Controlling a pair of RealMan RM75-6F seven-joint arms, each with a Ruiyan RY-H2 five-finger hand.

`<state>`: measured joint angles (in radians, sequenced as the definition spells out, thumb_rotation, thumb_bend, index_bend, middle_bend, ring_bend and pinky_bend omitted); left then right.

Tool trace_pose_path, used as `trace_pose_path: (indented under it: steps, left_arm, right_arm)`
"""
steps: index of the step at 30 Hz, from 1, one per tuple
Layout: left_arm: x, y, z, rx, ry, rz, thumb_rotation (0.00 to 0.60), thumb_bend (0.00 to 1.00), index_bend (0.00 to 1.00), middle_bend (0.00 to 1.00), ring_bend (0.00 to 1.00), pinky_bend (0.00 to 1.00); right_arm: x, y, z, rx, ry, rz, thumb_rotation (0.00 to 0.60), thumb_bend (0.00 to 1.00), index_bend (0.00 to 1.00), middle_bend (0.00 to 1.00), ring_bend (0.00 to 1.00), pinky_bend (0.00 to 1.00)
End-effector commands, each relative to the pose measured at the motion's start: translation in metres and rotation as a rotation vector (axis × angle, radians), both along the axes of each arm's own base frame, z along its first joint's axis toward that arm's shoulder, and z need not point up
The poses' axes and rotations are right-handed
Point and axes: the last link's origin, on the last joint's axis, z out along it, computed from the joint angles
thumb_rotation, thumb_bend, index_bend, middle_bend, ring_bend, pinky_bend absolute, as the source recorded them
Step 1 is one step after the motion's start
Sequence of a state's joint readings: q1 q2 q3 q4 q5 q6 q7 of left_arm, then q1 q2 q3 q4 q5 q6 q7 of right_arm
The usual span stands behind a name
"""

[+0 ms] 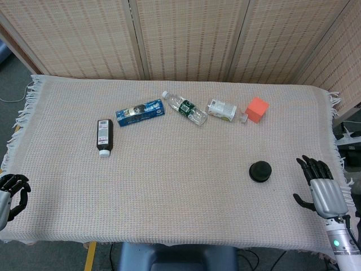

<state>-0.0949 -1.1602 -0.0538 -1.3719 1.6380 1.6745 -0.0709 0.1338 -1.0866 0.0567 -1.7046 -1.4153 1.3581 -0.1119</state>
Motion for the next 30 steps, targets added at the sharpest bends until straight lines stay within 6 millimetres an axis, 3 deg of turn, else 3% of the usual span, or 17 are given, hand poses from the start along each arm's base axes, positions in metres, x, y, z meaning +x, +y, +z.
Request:
trace_pose_path:
  steps: [1,14,18,24,30]
  left_arm:
    - [0.000,0.000,0.000,0.001,-0.001,-0.002,0.600,0.62,0.60,0.42,0.35,0.68]
    - [-0.002,0.003,-0.001,-0.009,-0.007,0.012,0.600,0.62,0.60,0.43,0.35,0.68]
    - [-0.003,0.002,-0.001,-0.013,-0.008,0.017,0.600,0.62,0.61,0.43,0.35,0.68]
    - [-0.002,0.000,0.001,0.004,-0.010,0.006,0.600,0.62,0.61,0.43,0.35,0.68]
    - [-0.003,0.000,0.000,0.003,-0.004,0.014,0.600,0.62,0.61,0.43,0.35,0.68]
  right_arm:
    - [0.000,0.000,0.000,0.002,0.000,-0.003,0.600,0.18,0.00,0.00,0.00,0.05]
    - [-0.004,-0.012,-0.010,0.147,-0.038,-0.006,0.600,0.18,0.00,0.00,0.00,0.05]
    - [-0.011,-0.034,-0.019,0.163,-0.004,-0.040,0.600,0.18,0.00,0.00,0.00,0.04]
    - [-0.005,-0.067,-0.031,0.199,-0.037,-0.080,0.600,0.18,0.00,0.00,0.00,0.04]
    - [0.000,-0.085,-0.049,0.328,-0.071,-0.125,0.600,0.18,0.00,0.00,0.00,0.04]
